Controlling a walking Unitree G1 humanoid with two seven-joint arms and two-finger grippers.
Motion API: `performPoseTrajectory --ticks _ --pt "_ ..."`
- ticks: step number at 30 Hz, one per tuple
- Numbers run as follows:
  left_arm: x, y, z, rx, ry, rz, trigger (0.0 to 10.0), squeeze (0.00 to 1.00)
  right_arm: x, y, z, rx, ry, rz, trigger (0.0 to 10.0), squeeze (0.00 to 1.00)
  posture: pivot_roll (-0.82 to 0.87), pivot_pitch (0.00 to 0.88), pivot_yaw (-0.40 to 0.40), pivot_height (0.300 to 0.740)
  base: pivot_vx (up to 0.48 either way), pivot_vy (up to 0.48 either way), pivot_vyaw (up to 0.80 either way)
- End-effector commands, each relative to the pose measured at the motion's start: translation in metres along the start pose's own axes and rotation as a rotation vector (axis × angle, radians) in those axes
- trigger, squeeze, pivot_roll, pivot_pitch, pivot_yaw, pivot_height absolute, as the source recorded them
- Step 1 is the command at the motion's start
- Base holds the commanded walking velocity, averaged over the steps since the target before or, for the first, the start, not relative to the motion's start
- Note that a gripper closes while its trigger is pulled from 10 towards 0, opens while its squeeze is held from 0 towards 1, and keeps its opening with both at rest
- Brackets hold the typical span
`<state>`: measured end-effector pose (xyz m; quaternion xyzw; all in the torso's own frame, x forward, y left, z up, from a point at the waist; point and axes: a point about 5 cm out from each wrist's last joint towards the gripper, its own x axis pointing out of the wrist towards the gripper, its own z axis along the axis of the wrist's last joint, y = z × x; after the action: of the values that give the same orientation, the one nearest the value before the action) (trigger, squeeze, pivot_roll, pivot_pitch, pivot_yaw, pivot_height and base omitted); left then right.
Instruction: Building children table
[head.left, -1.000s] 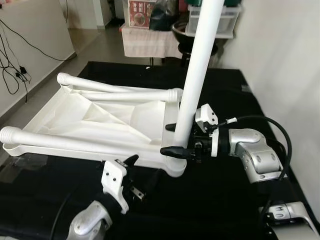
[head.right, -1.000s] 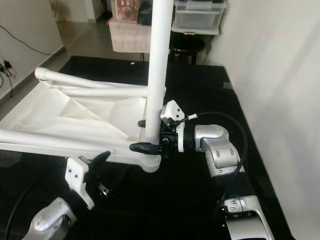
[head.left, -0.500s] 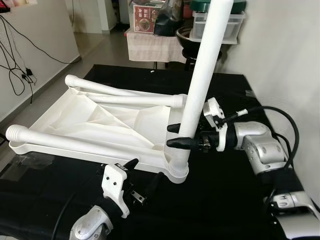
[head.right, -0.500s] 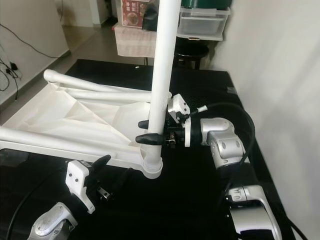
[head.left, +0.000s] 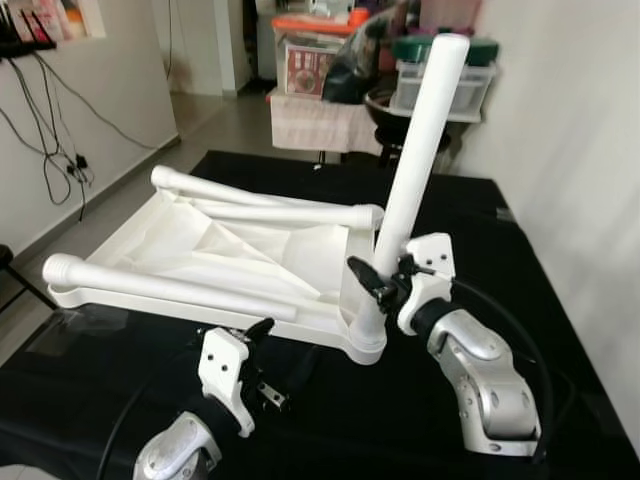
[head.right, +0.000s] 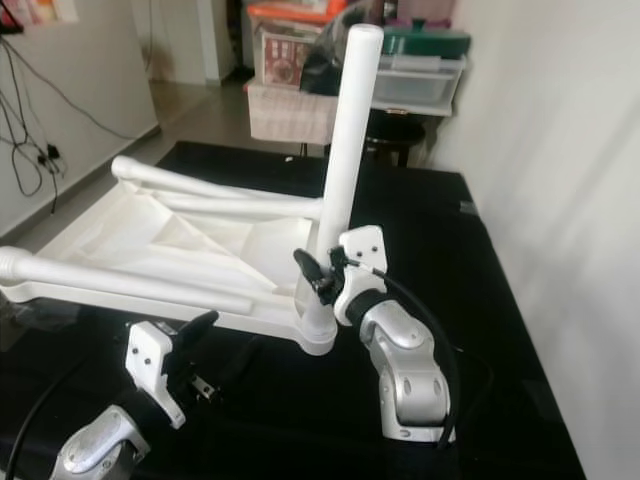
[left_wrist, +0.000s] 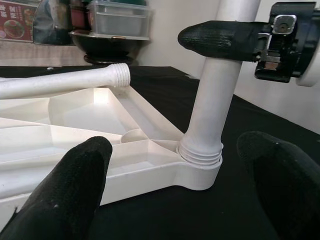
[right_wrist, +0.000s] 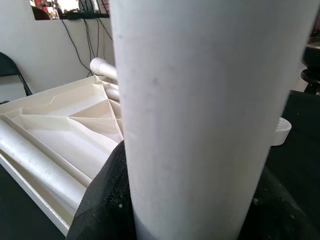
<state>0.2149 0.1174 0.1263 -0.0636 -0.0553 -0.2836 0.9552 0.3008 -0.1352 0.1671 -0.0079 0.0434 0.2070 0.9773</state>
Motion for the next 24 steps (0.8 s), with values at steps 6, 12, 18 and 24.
performPoseTrajectory --ticks 6,12,18,24 --pt "0.001 0.002 -0.003 0.003 0.017 -0.007 10.0 0.00 0.005 -0.014 -0.032 0.026 0.213 -0.050 0.9 0.00 0.00 0.030 -0.021 0.740 0.000 0.000 0.00" --pt "0.003 0.002 -0.003 0.002 0.013 -0.006 10.0 0.00 0.020 0.003 0.010 0.048 0.073 0.174 10.0 1.00 0.00 0.029 -0.019 0.740 0.000 0.000 0.00" --pt "0.003 0.001 -0.003 0.000 0.011 -0.007 10.0 0.00 0.020 0.018 0.038 -0.013 -0.015 0.536 10.0 1.00 0.00 0.028 -0.022 0.740 0.000 0.000 0.00" --pt "0.004 0.000 -0.003 0.000 0.008 -0.005 10.0 0.00 0.019 0.019 0.030 -0.112 0.075 0.814 10.0 0.00 0.03 0.031 -0.038 0.740 0.000 0.000 0.00"
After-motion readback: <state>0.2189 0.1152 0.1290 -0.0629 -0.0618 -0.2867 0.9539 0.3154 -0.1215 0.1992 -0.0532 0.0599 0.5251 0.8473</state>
